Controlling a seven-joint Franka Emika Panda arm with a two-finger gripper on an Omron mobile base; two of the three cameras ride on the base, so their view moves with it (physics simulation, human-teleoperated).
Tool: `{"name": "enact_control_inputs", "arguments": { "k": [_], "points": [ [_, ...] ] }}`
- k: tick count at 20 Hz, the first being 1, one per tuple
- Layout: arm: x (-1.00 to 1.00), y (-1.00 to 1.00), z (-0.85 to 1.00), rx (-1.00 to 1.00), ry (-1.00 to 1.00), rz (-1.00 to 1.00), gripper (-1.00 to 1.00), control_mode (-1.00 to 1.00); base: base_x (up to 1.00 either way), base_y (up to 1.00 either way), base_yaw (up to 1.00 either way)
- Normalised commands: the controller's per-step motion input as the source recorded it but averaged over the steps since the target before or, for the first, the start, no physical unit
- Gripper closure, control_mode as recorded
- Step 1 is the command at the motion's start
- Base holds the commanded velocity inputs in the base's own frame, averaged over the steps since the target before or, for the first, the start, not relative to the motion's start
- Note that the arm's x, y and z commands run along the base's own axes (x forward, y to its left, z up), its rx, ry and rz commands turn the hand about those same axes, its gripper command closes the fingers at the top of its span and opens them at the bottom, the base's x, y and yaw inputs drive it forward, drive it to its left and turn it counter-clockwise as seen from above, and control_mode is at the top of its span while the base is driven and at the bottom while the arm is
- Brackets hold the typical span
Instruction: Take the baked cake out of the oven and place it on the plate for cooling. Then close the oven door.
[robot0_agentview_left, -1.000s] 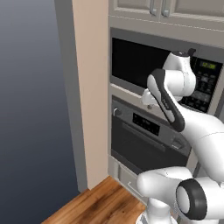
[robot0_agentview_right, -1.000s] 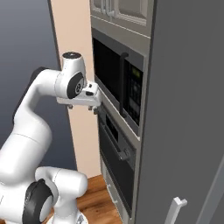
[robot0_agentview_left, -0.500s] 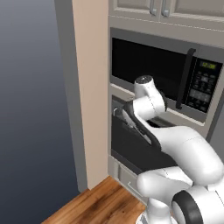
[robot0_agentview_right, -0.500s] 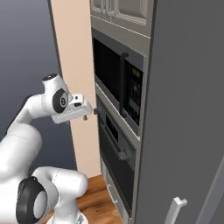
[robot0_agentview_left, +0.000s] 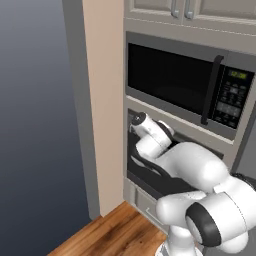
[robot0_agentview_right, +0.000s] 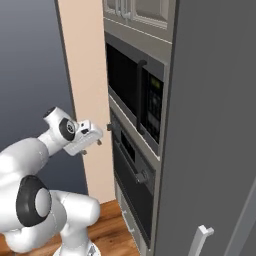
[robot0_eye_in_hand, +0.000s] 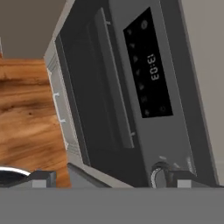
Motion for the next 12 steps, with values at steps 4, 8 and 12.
{"name": "enact_control_inputs", "arguments": {
  "k": [4,8,12],
  "points": [
    [0.27,-0.26,-0.57,-0.12,0.00,0.01,-1.00,-1.00,0.00,0.00,0.00],
    [0.25,-0.39,-0.55,-0.03,0.00,0.07,-1.00,-1.00,0.00,0.00,0.00],
    [0.20,-0.35,-0.56,-0.01,-0.05,0.11,-1.00,-1.00,0.00,0.00,0.00]
  ]
}}
